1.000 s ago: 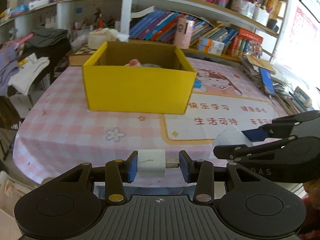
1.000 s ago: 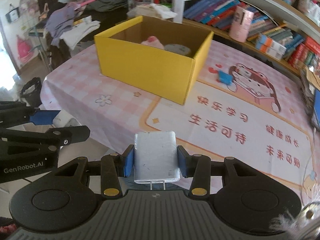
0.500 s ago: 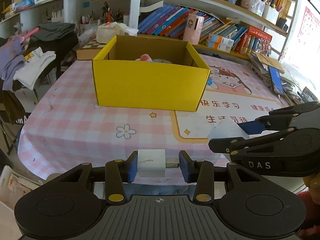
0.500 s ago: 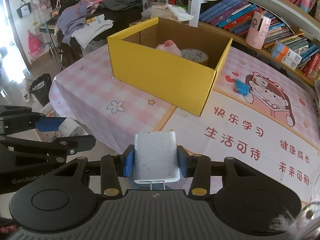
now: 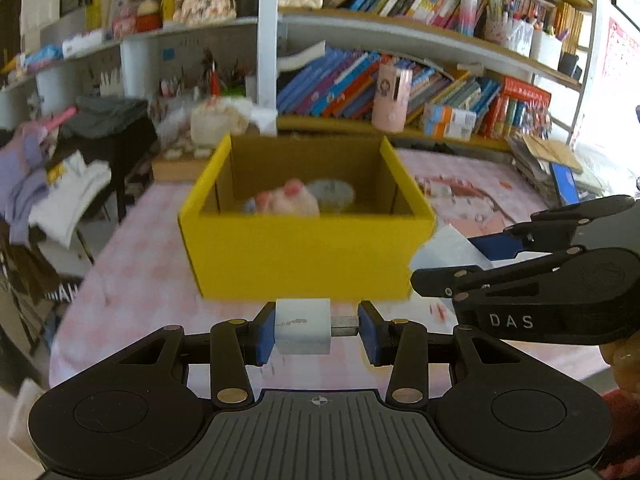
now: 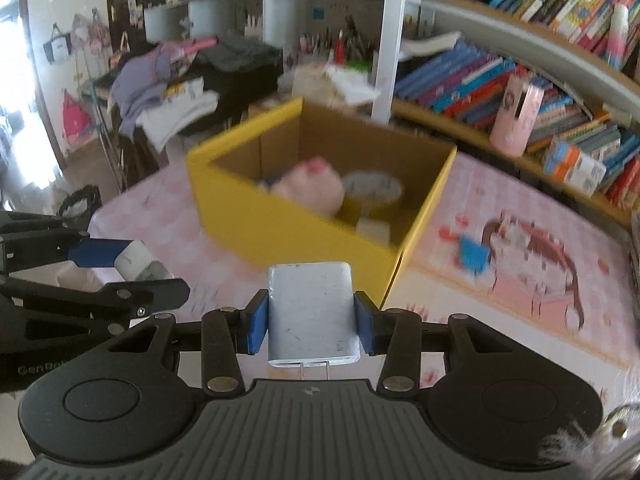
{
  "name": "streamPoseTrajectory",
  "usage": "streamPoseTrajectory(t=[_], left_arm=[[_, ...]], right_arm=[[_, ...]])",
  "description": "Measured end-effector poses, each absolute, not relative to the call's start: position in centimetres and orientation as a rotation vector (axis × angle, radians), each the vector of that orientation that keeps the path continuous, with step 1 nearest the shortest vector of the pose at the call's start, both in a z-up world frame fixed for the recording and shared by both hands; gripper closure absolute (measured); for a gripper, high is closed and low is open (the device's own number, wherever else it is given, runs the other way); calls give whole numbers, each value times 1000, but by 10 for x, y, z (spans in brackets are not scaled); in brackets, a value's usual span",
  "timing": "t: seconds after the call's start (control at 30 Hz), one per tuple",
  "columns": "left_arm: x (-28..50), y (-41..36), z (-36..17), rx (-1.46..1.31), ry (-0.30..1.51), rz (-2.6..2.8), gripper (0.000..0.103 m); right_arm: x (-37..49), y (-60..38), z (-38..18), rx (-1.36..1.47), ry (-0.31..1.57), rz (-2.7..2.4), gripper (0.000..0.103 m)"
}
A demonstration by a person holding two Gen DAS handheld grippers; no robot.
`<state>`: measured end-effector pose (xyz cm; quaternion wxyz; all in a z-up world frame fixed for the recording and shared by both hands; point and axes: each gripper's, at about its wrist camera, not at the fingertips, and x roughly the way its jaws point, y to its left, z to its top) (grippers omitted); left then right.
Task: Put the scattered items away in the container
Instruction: 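Lower the chargers into the yellow box and open both tools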
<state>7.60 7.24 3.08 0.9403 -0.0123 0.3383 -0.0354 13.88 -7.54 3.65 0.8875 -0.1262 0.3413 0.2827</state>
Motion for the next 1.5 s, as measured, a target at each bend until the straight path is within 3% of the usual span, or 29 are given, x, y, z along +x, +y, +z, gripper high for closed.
streamPoseTrajectory(t=[0.5,1.07,1.5], left_arm=[[193,98,64,-7,628,-17,62],[366,71,15,100,937,-204,62],[394,51,-22,148,1062,-257,61]], right_arm=[[240,-56,59,-304,634,651,61],[328,-7,-4,-503,881,778,61],[339,-5,-25,-538,943,804,60]])
